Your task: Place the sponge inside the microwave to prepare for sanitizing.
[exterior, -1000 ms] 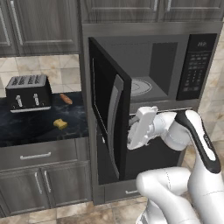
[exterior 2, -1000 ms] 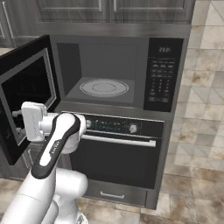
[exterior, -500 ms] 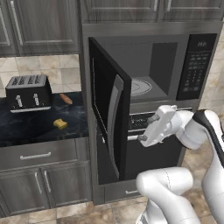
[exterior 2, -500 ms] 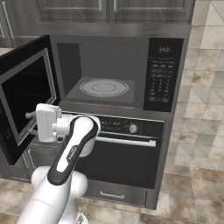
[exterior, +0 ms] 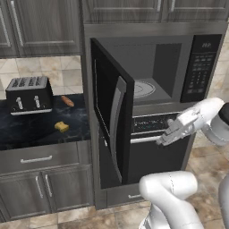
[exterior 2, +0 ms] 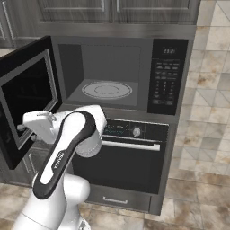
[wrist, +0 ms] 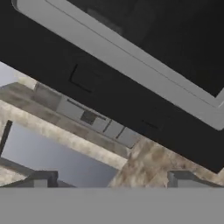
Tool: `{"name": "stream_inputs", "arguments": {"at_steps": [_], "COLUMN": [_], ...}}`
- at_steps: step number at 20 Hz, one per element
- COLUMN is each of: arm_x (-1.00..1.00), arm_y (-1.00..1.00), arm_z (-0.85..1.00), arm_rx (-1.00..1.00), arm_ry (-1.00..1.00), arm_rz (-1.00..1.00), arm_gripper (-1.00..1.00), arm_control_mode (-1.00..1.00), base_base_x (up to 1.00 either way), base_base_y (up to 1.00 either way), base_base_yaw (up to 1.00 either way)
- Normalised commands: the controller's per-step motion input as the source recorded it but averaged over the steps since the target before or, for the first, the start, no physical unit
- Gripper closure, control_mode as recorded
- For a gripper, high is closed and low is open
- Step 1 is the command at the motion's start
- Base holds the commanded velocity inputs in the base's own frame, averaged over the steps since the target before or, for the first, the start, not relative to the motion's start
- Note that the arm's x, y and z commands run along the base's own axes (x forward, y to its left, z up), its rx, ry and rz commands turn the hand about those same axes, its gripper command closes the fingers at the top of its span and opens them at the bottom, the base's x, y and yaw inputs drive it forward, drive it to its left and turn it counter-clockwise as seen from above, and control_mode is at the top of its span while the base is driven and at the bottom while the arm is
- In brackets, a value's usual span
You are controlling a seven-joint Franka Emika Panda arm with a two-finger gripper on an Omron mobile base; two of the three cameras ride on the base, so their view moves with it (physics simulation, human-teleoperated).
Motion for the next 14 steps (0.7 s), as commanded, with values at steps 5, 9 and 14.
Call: {"name": "stream_inputs", "arguments": {"at_steps": [5, 9, 14], "arm_x": [-0.1, -0.01, 0.0], "arm_y": [-0.26, -0.27, -0.1], "arm_z": [0.03, 0.0, -0.05], "arm_rx": [-0.28, -0.24, -0.35], "arm_ry": [-0.08, 0.01, -0.01], "arm_rz": [-0.49, -0.52, -0.38], "arm_gripper": [-1.0, -1.0, -1.0], "arm_control_mode": [-1.0, -1.0, -1.0], "base_base_x": [0.0, 0.0, 0.0], "base_base_y": [0.0, 0.0, 0.0], "base_base_yaw": [0.0, 0.0, 0.0]}}
